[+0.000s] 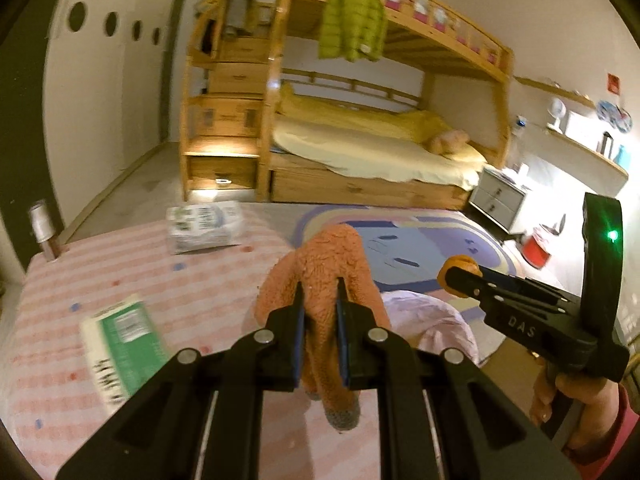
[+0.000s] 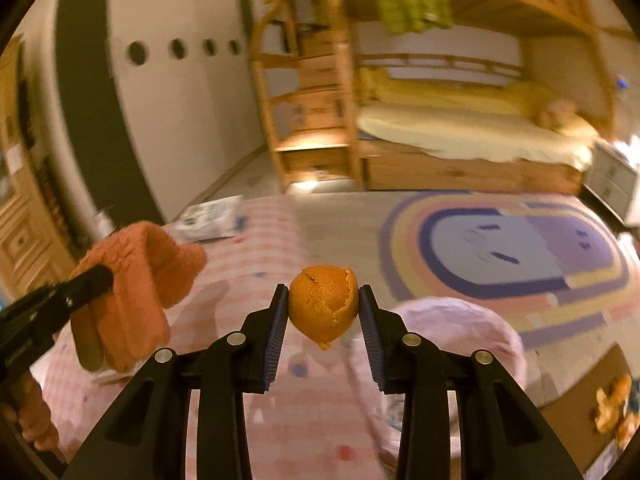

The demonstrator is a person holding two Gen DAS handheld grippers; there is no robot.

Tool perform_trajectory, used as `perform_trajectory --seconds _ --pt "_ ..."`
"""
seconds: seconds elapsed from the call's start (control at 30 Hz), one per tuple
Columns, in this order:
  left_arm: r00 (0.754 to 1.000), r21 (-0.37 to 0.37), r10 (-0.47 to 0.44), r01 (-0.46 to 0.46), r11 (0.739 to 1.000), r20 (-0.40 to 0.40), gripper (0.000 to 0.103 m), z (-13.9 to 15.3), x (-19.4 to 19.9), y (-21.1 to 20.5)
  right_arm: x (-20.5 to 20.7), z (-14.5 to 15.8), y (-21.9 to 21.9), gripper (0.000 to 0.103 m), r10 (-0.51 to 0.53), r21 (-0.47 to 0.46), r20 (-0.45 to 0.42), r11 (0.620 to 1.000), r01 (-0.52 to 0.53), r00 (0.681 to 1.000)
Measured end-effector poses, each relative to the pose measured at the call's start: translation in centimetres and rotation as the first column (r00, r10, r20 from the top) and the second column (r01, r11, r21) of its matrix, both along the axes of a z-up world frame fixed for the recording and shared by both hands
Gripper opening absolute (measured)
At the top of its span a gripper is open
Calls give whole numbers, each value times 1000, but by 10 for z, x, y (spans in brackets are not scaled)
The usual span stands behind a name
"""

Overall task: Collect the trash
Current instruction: 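Carry the glove and orange peel to the pink bin and open both grippers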

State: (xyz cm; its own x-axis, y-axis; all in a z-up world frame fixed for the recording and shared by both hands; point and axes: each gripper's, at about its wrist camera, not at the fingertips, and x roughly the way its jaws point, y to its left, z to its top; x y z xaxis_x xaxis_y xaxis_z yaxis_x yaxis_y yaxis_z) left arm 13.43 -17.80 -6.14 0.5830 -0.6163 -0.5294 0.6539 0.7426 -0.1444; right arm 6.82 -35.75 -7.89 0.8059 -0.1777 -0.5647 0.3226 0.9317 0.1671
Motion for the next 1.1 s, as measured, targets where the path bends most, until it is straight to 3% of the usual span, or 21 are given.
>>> perform_trajectory --seconds 0.3,0.63,0.67,0.7,0.77,0.93,1.1 --pt "991 64 -133 134 989 -31 11 -26 -8 -95 -27 -10 -56 37 -238 33 -10 971 238 971" --pt "971 111 -205 219 969 -125 14 -62 1 -168 -25 -28 -98 39 -307 82 -44 947 310 951" --pt "971 118 -199 215 970 -133 15 -66 3 -173 -26 -29 -100 41 -310 88 -46 946 313 950" --pt "971 122 -193 211 970 -140 25 -68 4 -175 -26 -32 -103 47 -310 104 -48 944 313 950" --pt "973 121 -177 195 973 -145 55 -69 8 -176 -27 -34 -109 59 -319 123 -47 939 322 947" --pt "979 101 -147 162 982 -144 57 -63 10 -167 -32 -34 -110 61 -329 141 -34 933 331 944" --pt "990 127 -87 101 987 -111 57 -55 6 -149 -35 -28 -100 61 -317 136 -13 939 316 948"
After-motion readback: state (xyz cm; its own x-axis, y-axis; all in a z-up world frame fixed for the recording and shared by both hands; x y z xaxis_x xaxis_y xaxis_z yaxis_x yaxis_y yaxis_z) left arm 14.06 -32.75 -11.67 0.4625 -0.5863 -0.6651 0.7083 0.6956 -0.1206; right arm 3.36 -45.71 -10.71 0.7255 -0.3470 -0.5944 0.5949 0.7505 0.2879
